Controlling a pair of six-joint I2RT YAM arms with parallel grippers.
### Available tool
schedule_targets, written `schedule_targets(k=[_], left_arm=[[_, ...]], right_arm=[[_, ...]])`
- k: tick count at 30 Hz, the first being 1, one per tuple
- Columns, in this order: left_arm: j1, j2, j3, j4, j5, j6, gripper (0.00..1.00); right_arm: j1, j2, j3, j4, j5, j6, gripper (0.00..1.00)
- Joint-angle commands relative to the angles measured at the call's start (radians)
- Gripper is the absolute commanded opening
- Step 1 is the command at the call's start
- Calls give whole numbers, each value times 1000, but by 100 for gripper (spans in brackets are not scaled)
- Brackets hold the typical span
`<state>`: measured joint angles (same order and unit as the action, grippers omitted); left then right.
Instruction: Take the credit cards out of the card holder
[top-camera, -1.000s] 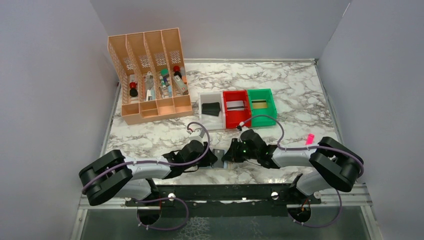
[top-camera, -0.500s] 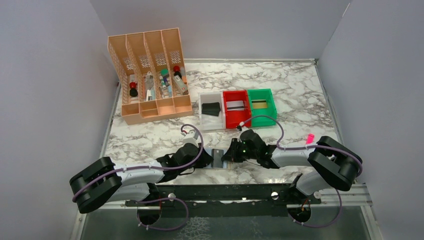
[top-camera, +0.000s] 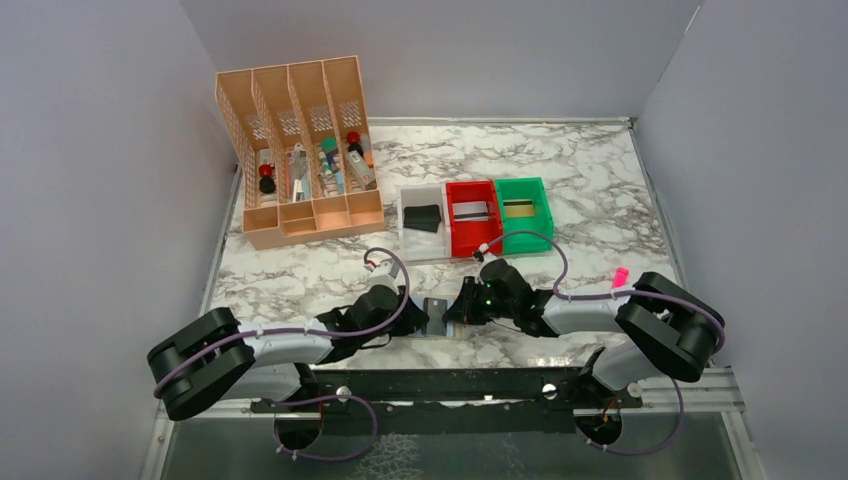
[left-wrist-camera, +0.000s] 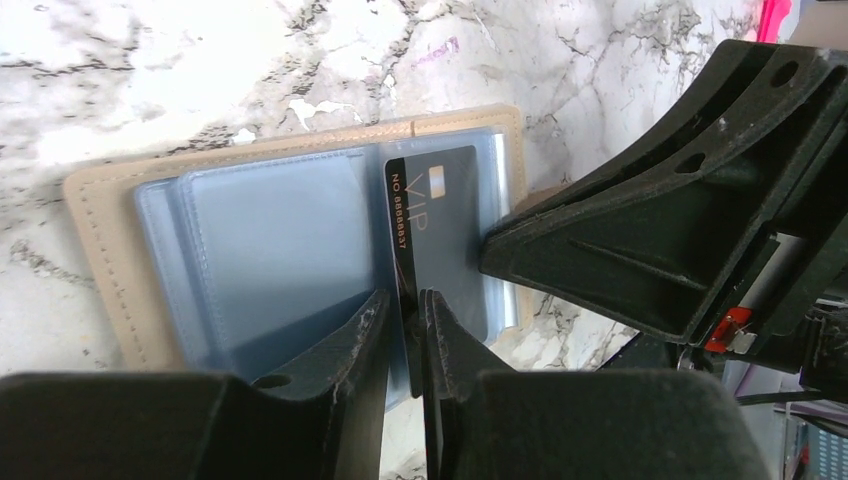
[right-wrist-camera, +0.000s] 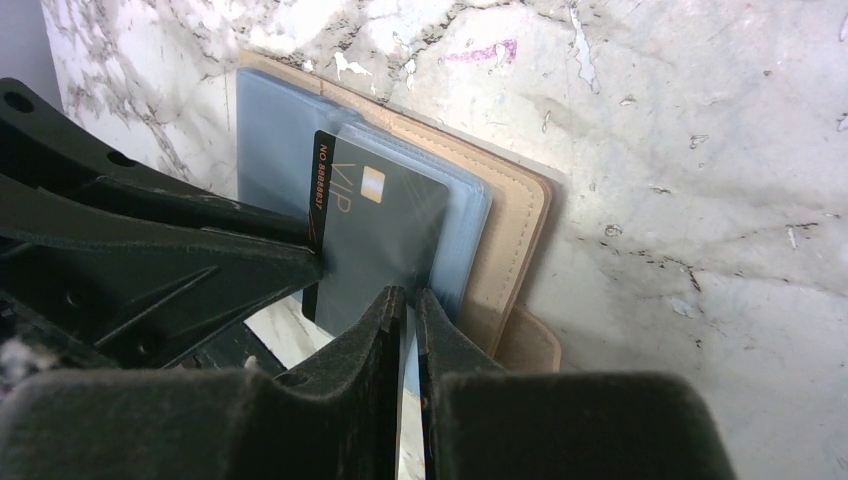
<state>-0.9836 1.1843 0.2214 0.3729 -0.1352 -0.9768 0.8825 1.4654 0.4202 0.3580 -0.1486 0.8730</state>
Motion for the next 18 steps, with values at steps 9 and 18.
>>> schedule_targets(k=[9, 18], left_arm=[[15, 23, -4, 28, 30, 0, 4], [37, -57, -33, 5, 34, 18, 0]], right_arm=[[4, 55, -38, -160, 68, -27, 15], [4, 60, -28, -180, 83, -35, 15]])
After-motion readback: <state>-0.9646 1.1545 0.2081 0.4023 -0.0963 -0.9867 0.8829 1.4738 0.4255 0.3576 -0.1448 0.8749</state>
